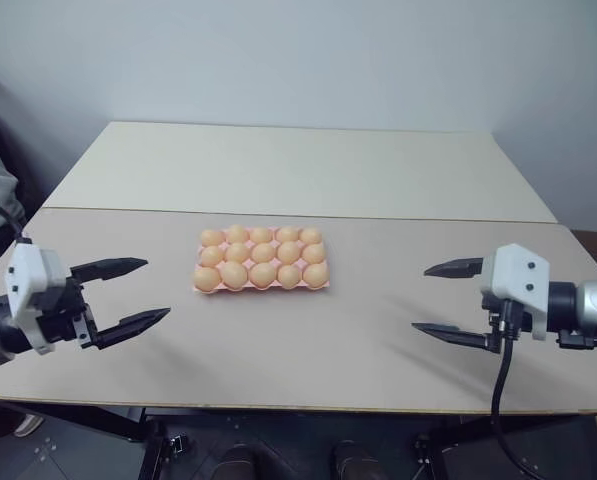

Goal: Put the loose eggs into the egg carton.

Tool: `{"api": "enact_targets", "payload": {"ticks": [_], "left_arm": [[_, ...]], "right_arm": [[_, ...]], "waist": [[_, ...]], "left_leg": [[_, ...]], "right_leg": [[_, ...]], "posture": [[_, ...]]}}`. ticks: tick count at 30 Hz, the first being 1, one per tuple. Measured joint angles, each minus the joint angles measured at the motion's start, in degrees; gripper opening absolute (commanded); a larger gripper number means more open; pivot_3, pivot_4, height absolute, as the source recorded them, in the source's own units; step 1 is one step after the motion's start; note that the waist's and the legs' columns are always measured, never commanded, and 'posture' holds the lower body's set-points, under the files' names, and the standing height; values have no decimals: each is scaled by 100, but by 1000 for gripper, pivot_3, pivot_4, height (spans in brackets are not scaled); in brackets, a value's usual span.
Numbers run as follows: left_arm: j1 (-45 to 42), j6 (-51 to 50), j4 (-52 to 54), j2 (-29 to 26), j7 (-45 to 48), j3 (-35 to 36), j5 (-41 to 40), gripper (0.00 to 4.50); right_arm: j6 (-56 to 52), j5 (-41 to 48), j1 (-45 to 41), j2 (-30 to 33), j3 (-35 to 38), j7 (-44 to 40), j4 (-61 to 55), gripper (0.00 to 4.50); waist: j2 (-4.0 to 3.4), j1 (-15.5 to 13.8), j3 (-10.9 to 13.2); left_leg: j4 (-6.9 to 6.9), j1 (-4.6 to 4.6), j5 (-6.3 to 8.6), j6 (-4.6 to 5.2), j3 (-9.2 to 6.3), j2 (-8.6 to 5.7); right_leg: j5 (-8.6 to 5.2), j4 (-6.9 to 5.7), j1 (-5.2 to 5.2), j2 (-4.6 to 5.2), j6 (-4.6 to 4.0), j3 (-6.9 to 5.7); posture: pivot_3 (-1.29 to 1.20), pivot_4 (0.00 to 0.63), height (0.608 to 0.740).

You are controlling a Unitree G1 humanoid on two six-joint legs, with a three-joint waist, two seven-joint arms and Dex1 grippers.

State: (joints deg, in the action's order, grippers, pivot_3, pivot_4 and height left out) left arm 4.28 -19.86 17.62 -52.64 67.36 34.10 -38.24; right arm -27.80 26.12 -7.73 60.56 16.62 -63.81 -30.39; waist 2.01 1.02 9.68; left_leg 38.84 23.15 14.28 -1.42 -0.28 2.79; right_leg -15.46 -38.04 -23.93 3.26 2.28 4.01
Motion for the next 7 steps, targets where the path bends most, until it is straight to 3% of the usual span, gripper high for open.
{"api": "enact_targets", "payload": {"ticks": [7], "left_arm": [[213,-162,352,41,-187,188,-143,4486]], "right_arm": [[170,-19,-163,83,-15,-76,280,4500]], "waist": [[0,3,0]], "left_leg": [[0,-1,0,0,1,0]], "right_leg": [[0,-1,-1,-1,0,1]], "posture": [[0,150,740]]}}
